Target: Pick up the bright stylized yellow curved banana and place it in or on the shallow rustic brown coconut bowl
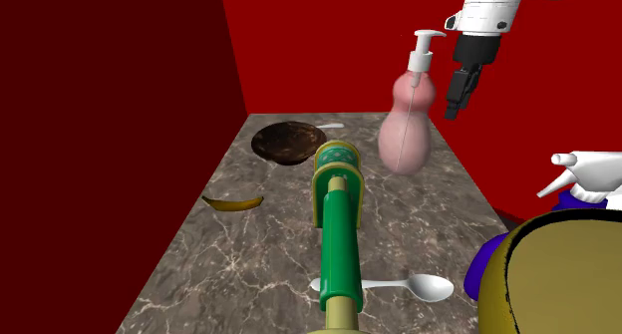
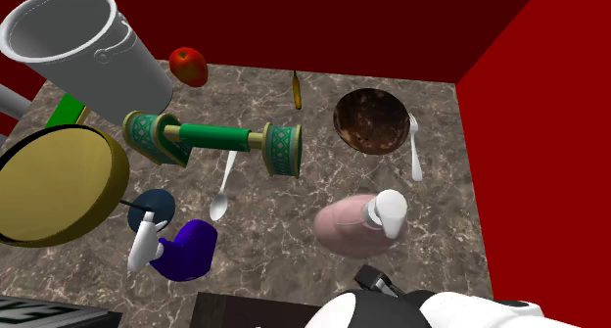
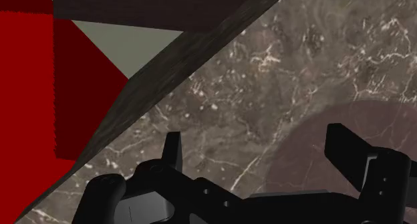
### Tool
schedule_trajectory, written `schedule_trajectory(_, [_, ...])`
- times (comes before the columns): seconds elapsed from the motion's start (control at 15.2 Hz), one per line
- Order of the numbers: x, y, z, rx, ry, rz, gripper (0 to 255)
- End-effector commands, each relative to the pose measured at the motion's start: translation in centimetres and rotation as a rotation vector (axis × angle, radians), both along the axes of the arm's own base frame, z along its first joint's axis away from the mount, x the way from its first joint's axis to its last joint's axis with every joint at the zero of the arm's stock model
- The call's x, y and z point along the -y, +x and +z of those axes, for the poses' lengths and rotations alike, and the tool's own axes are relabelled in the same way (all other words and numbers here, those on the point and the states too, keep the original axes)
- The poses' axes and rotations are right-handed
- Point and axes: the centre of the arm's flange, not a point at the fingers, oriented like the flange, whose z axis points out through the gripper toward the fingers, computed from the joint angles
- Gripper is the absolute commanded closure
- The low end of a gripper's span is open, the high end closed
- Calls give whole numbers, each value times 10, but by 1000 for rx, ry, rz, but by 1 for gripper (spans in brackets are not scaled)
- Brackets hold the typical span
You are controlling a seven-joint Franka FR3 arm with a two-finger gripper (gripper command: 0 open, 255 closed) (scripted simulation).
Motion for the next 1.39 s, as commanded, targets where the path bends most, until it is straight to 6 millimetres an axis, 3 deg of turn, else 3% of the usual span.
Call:
schedule_trajectory(0.0, [0, 0, 0, 0, 0, 0, 0])
schedule_trajectory(0.66, [-108, 76, -11, 53, -35, 208, 0])
schedule_trajectory(1.32, [-230, 129, -23, 105, -69, 417, 0])
